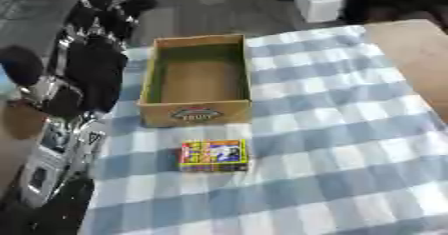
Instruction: Pick up objects on the table and place them in the box.
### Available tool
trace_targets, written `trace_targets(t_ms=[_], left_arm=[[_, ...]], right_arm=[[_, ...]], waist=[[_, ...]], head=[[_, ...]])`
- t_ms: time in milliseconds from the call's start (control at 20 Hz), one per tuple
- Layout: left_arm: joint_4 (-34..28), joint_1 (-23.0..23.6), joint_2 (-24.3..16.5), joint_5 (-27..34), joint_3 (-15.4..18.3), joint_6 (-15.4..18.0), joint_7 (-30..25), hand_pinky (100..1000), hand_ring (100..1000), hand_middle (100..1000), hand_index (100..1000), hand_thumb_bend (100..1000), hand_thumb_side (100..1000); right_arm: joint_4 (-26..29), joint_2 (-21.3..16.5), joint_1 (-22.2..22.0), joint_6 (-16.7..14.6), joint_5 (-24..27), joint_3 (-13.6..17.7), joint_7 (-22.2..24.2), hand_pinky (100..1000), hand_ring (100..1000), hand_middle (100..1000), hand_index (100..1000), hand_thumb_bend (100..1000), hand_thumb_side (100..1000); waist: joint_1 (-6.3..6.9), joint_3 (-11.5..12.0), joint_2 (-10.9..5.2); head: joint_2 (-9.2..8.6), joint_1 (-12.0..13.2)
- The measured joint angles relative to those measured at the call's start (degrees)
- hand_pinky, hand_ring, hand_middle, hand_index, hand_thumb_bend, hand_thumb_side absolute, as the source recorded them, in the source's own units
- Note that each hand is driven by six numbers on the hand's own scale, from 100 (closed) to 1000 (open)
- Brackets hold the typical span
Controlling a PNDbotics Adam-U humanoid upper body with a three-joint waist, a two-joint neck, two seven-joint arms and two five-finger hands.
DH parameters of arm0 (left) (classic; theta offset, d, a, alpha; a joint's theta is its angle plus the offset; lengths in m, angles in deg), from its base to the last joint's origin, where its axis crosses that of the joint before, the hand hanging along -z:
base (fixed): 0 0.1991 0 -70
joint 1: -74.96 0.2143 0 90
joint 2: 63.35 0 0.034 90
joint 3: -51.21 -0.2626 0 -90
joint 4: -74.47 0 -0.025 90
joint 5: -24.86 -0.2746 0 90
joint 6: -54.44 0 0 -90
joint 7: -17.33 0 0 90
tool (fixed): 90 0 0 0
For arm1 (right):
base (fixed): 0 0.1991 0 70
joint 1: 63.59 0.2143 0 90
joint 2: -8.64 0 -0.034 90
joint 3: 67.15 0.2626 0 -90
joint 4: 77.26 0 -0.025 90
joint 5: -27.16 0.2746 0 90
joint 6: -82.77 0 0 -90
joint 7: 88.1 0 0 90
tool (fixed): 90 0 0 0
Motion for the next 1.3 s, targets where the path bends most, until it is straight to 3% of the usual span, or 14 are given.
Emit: trace_targets(t_ms=[600,750,1300], left_arm=[[-0.1,0.0,0.0,-1.5,-0.1,-0.7,-0.7,1000,795,863,825,757,817],[0.6,-0.5,-0.3,-3.6,-0.1,-1.1,-3.9,1000,808,883,768,748,775],[8.6,-3.8,-13.0,-10.6,-2.9,4.9,-17.9,1000,803,853,843,869,662]], right_arm=[[0.0,0.0,-0.1,-0.1,0.0,0.0,-0.1,350,320,368,579,100,1000],[0.0,0.0,-0.5,-0.1,0.0,0.0,-0.1,350,319,366,578,100,1000],[0.0,-0.5,0.0,1.2,1.5,0.4,0.1,351,319,364,577,100,1000]], waist=[[0.00,-0.9,0.00],[0.01,-1.4,-0.08],[1.03,-2.9,-1.10]], head=[[-0.14,-0.3],[-0.25,-1.2],[-0.75,-1.7]])
